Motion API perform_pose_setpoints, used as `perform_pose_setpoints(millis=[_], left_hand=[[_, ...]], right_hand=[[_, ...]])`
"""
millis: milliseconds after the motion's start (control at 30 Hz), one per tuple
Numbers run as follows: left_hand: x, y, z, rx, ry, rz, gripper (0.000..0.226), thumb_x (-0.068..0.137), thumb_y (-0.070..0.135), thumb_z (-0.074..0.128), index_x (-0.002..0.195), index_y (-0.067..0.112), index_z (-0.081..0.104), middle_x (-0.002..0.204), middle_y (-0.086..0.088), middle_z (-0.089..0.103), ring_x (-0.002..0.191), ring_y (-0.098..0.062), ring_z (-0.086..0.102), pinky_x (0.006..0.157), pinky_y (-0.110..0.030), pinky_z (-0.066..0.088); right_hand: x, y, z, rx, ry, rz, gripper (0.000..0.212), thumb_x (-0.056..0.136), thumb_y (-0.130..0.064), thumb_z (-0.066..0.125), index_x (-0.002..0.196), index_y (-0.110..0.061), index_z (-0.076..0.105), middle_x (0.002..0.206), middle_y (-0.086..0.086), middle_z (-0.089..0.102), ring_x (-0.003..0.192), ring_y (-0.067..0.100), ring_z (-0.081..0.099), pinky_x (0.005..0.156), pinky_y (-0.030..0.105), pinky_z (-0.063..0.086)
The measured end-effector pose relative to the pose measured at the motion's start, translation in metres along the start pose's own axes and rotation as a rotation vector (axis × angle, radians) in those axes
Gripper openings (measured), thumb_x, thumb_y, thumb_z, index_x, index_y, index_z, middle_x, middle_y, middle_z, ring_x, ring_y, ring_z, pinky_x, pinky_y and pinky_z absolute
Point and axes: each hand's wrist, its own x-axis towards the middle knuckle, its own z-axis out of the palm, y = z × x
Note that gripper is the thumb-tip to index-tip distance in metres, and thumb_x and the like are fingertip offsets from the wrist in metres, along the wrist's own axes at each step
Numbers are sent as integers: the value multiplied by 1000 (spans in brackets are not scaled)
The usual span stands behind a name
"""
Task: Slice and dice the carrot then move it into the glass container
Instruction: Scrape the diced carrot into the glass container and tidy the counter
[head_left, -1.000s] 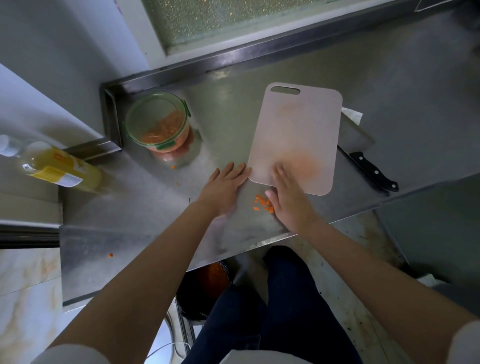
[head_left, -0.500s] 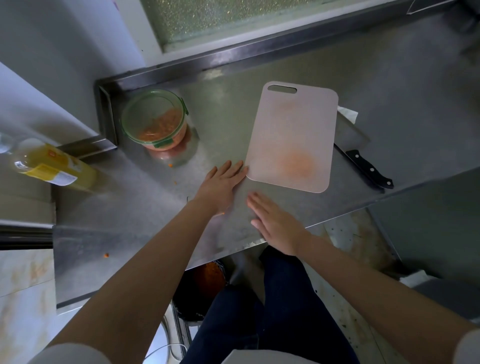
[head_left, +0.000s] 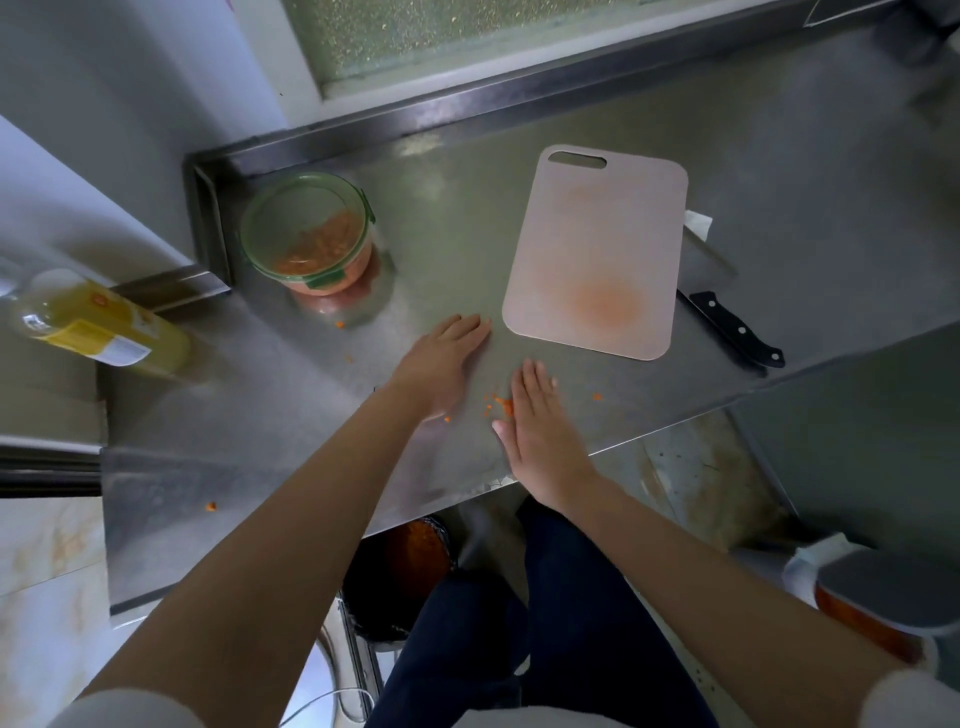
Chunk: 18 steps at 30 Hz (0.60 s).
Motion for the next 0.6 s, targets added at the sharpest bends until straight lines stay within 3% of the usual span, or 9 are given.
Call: perform_pose_setpoints(millis=[100, 167, 233, 300, 400, 467, 533, 600], left_hand=[[-14, -4, 7, -84, 59, -3, 61, 90, -6, 36, 147, 10, 24, 156, -7, 19, 145, -25, 12, 114, -22, 3], [-28, -6, 10, -136, 153, -1, 54, 92, -4, 38, 145, 7, 30, 153, -11, 25, 144, -28, 16, 115, -26, 4], [-46, -11, 15, -155, 274, -13, 45, 95, 5, 37, 139, 3, 40, 147, -16, 35, 140, -34, 25, 116, -34, 9], [-65, -20, 22, -87, 413, -124, 46, 97, 20, 28, 136, 2, 46, 144, -18, 41, 138, -37, 29, 115, -44, 11], [-91, -28, 34, -20, 408, -467, 47, 100, 22, 29, 145, 7, 30, 154, -12, 24, 145, -30, 11, 115, -48, -1], [-99, -30, 44, -93, 374, -552, 50, 101, 23, 26, 147, 4, 24, 155, -13, 18, 145, -30, 6, 116, -48, 1], [-100, -25, 50, -252, 382, -453, 55, 97, 27, 23, 144, -2, 27, 154, -18, 19, 144, -32, 10, 117, -41, 2], [-99, -11, 53, -403, 353, -297, 57, 95, 29, 24, 144, -1, 28, 154, -14, 20, 144, -24, 11, 115, -24, -2]], right_hand=[[0, -2, 0, 41, -6, -221, 71, 102, -41, 6, 134, 9, 45, 141, 25, 44, 132, 36, 43, 111, 44, 31], [-5, 11, -11, 66, 38, -253, 65, 103, -41, 13, 138, 5, 41, 145, 21, 40, 137, 31, 35, 118, 31, 15], [-10, 28, -27, 127, 153, -127, 63, 101, -40, 22, 141, 5, 36, 149, 21, 34, 142, 31, 27, 117, 21, -1], [-20, 46, -31, 135, 173, 80, 65, 101, -41, 21, 146, 5, 21, 156, 19, 16, 146, 29, 11, 115, 22, -8], [-33, 48, -14, 7, 151, 269, 86, 92, -59, -6, 148, 5, 6, 158, 19, 0, 147, 29, -3, 115, 30, -10], [-29, 22, 2, 36, 136, 264, 93, 88, -61, -9, 146, 8, 14, 156, 23, 8, 146, 34, 3, 116, 35, -5], [-19, -5, 14, 64, 97, 199, 87, 95, -55, -3, 143, 11, 27, 152, 27, 22, 144, 38, 16, 115, 41, 3], [-14, -25, 17, 98, 89, 65, 78, 100, -47, 5, 136, 12, 39, 144, 29, 37, 136, 40, 34, 112, 46, 16]])
